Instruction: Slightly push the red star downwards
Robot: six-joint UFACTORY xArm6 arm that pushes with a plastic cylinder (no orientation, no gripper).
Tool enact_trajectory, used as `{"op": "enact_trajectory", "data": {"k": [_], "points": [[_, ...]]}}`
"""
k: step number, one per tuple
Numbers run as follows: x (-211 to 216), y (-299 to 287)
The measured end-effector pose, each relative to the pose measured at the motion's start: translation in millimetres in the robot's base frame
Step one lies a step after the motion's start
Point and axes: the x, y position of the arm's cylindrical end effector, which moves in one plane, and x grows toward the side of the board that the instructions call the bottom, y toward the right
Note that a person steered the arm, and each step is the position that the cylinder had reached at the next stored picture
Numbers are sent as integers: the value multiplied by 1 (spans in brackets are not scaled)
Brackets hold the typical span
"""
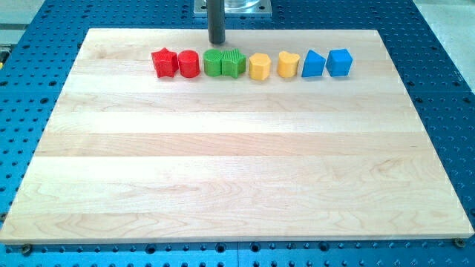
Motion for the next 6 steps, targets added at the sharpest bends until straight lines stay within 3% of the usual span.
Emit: {"op": "enact_trajectory", "data": {"k": [2,3,5,6], "points": [[11,-102],[19,-112],[96,-111],[96,-107]]}}
